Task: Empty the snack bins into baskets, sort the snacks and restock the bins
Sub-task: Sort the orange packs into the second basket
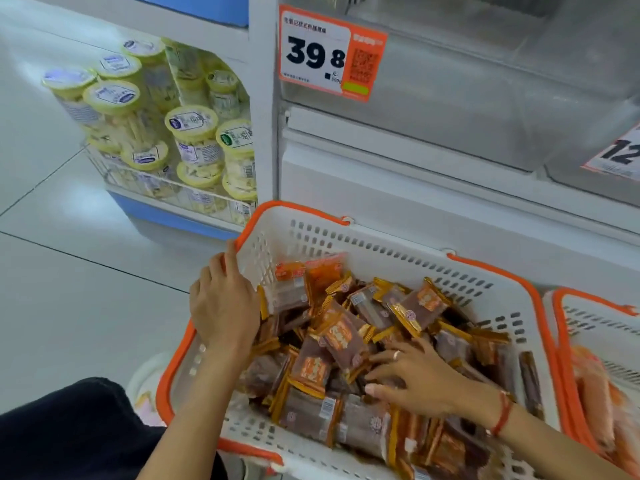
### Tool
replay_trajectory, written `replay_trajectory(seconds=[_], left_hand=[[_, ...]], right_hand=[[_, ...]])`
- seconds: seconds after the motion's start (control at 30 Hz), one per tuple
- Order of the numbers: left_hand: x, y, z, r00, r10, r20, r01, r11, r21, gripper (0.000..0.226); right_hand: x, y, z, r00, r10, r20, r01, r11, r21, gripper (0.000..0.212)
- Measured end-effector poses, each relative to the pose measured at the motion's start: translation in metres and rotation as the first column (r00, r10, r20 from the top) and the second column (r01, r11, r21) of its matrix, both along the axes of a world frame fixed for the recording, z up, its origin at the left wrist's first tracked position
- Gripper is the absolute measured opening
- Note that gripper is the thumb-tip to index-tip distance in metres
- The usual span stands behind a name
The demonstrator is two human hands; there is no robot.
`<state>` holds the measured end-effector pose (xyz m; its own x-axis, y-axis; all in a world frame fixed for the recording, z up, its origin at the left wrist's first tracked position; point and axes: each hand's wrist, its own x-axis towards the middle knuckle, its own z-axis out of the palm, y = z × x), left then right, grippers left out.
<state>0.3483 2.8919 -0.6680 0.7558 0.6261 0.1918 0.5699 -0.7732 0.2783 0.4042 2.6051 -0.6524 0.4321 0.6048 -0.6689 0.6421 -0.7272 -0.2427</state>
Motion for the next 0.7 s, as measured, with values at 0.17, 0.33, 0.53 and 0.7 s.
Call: replay_trajectory(seconds=[0.17,0.33,0.53,0.7], left_hand=[[0.0,-0.001,-0.001,0.999,0.008,0.046,-0.008,1.0,-0.013,0.055],[0.003,0.002,0.003,0.999,0.041,0.024,-0.038,0.993,-0.111,0.065],[0.001,0.007,0.01,0.975,-0.065,0.214,0.108,0.975,-0.194,0.074],[0.022,-0.001,0.039,0.835,-0.525,0.163,0.533,0.702,-0.472,0.098]], right_hand=[[0.034,0.047,-0.007,0.912,-0.158,0.378,0.007,0.929,0.371,0.043],[0.068,0.116,-0.035,0.825,-0.179,0.536,-0.038,0.929,0.368,0.064],[0.08,0.104,-0.031,0.819,-0.189,0.541,-0.086,0.893,0.442,0.02],[0.053,0.088,0.036,0.913,-0.383,0.14,0.144,0.623,0.769,0.029]])
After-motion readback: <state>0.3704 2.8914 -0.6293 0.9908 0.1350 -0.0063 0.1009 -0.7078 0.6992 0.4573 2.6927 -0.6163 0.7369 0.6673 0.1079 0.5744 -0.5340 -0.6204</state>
